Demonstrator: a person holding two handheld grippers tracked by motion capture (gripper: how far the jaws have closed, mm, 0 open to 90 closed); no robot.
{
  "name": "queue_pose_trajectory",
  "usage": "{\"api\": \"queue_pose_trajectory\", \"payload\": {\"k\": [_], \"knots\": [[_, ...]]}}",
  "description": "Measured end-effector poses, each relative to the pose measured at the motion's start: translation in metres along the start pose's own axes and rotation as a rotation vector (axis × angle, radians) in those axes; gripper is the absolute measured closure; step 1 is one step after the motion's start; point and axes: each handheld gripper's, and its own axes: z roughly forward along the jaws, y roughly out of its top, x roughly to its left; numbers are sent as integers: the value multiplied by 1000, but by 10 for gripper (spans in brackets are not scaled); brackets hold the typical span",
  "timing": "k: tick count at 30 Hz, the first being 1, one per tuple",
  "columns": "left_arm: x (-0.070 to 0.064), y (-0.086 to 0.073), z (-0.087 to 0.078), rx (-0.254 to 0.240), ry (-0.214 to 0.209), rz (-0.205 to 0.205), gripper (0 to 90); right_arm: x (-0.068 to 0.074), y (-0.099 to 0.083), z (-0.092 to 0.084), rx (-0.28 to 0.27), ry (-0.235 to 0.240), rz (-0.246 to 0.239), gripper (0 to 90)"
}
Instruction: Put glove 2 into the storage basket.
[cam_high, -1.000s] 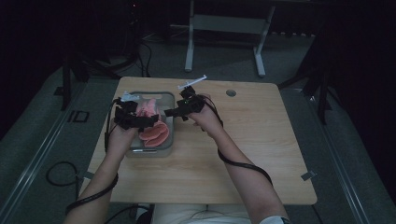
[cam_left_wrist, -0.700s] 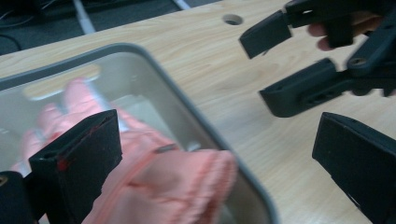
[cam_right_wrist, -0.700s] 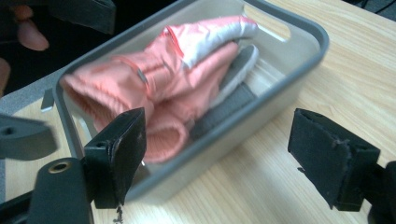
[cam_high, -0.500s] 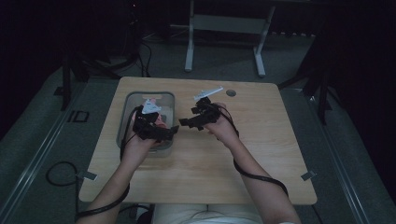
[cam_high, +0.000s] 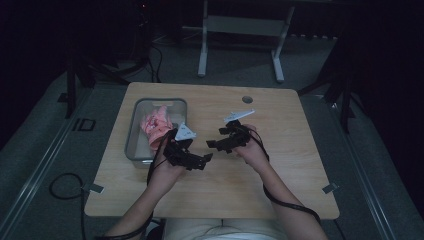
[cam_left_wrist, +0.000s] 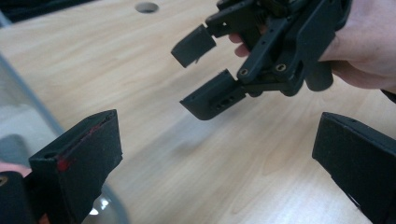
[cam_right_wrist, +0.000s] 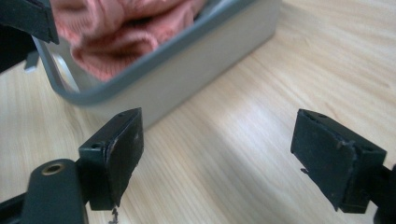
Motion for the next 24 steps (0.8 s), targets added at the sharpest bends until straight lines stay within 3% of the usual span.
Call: {"api": "queue_pose_trajectory", "payload": {"k": [7, 14, 18, 24], "knots": [[-15, -13, 15, 27, -33, 15, 9, -5, -21, -6, 2, -16, -3, 168], [-22, -25, 31, 49, -89, 22, 9, -9, -43, -4, 25, -19, 6, 162], [-27, -32, 40, 72, -101, 56, 9, -10, -55, -2, 28, -28, 0, 150], [-31, -44, 52, 83, -126, 57, 9, -12, -67, 1, 23, -45, 2, 144]]}}
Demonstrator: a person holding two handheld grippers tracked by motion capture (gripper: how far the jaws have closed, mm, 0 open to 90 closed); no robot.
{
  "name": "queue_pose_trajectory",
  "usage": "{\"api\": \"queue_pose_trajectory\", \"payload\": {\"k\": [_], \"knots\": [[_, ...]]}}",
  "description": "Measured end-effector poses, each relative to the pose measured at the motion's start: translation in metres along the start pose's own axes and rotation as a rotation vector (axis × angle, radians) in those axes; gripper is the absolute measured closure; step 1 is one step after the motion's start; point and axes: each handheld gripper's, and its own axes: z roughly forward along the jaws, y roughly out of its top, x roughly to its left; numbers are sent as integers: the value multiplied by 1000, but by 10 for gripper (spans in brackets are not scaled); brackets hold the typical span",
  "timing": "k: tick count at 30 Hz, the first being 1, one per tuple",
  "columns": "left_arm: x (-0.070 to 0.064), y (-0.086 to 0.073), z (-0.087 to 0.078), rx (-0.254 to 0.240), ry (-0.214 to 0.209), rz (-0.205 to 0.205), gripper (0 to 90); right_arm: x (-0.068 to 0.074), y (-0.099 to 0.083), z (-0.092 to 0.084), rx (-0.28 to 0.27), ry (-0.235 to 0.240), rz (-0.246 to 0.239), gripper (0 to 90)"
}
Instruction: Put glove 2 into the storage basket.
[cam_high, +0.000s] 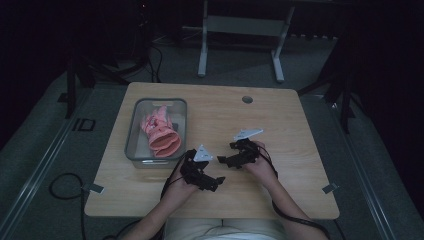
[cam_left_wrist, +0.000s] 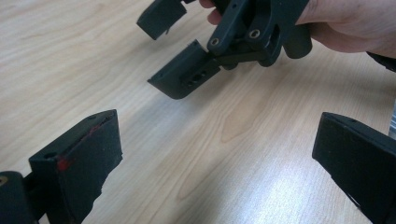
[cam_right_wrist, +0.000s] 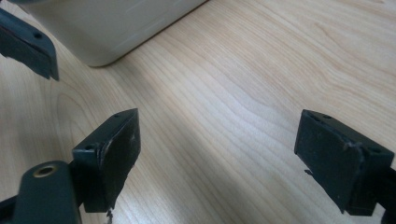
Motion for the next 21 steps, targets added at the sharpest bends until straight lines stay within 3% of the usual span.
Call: {"api": "queue_pose_trajectory", "payload": {"k": [4, 11, 21], "knots": [[-3, -7, 9, 28, -7, 11, 9, 1, -6, 2, -2, -11, -16, 143], [-6, -20, 21, 35, 4, 37, 9, 2, -13, 4, -5, -25, -22, 142], [-5, -34, 25, 28, 30, 45, 9, 3, -23, 3, -6, -37, -32, 140]]}}
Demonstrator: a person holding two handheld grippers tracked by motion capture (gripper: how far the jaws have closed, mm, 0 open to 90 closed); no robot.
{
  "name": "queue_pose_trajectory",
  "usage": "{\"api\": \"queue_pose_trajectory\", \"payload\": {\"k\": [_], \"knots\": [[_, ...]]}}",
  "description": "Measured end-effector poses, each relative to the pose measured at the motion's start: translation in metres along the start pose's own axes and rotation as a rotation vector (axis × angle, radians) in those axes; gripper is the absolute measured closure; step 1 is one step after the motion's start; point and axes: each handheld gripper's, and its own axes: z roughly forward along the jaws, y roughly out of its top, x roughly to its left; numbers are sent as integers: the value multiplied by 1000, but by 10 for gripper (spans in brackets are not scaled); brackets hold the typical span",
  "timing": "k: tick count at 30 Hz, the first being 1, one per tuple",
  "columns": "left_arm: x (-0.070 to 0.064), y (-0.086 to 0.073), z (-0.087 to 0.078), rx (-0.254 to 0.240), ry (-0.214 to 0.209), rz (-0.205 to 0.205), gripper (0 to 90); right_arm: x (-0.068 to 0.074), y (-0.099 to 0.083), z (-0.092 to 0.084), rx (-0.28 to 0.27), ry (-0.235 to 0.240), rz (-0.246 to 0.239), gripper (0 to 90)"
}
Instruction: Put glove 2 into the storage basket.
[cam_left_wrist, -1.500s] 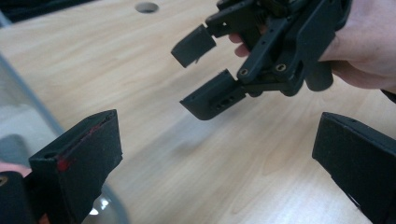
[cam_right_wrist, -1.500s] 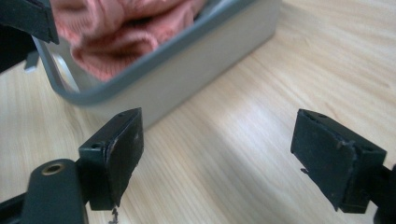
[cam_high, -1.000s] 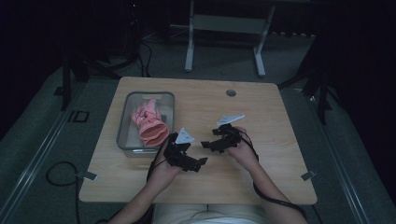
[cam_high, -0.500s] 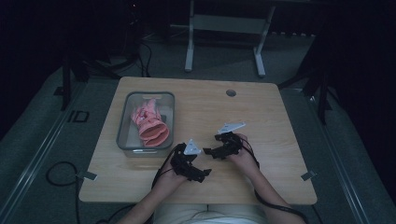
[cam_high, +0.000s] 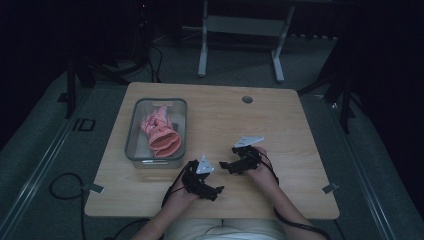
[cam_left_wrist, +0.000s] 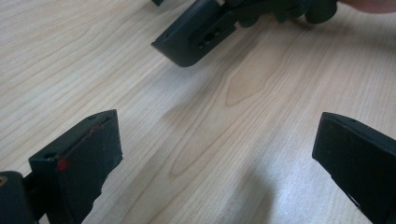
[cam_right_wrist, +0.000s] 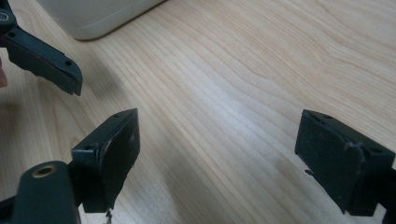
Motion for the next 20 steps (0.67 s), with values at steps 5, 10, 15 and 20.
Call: {"api": "queue_pose_trajectory", "payload": {"k": [5, 10, 15, 20], "knots": [[-1, -4, 0, -11, 22, 35, 9, -2, -4, -3, -15, 0, 20, 140], [2, -5, -1, -13, 16, 19, 9, -3, -8, -2, -25, -3, 13, 140], [1, -6, 0, -10, 19, 27, 9, -3, -10, 1, -12, -16, 0, 140], [1, -6, 0, -12, 16, 30, 9, -3, -11, 2, -14, -23, 0, 140]]}}
